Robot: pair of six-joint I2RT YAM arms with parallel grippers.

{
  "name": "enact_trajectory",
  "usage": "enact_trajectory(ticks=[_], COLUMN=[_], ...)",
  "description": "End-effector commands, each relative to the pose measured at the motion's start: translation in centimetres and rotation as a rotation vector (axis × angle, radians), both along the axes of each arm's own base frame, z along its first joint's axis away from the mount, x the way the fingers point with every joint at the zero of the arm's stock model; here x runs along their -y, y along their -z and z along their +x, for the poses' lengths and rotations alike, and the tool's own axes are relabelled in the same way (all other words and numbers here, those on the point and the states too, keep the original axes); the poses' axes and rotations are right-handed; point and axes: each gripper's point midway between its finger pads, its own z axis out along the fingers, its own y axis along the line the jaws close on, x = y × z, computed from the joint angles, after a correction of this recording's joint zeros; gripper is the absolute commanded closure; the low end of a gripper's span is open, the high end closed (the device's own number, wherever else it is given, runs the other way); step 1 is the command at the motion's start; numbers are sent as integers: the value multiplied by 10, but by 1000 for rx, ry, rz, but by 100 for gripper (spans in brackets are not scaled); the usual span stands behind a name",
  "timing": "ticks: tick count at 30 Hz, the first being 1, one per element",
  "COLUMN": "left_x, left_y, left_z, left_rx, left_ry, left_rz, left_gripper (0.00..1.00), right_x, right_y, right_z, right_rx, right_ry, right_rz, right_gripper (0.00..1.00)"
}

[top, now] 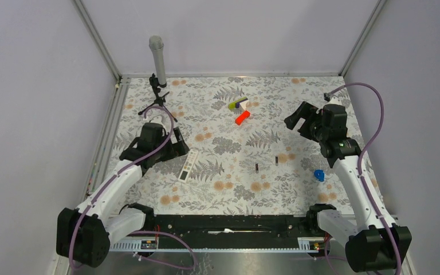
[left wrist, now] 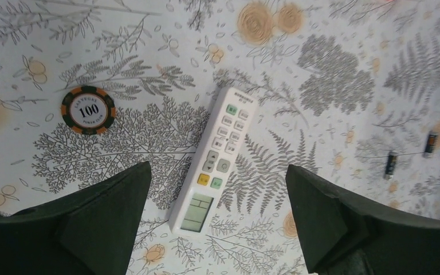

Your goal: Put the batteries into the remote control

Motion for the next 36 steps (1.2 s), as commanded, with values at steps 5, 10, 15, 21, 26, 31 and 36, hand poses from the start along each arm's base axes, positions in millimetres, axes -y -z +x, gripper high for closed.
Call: enact_trajectory(ticks=[5,10,15,21,26,31,36], left_x=[8,21,29,28,37,50,115], left_y=[29,48,69,85,92,77,12], left_z=[2,-5,-10,-6,-4,2,-1], left_rx=[-32,-77,-128,-189,-222,-205,-126], left_ry=[-30,5,28,39,85,165,541], left_rz=[72,119,179,274,274,253,39], left_gripper=[8,20,29,38,56,76,84], right_x=[-8,-9,-10,-8,-8,-14,-52], right_y=[-6,8,20,26,29,28,13], right_z=[-2,-6,-10,-11,-11,-8,-3], right_rx=[22,-3,-28,-43,-52,-66,-26], right_ry=[-11,-9,-21,-8,-9,-38,-251], right_rz=[69,77,69,66,69,87,196], right_gripper=[6,7,7,6,7,8,11])
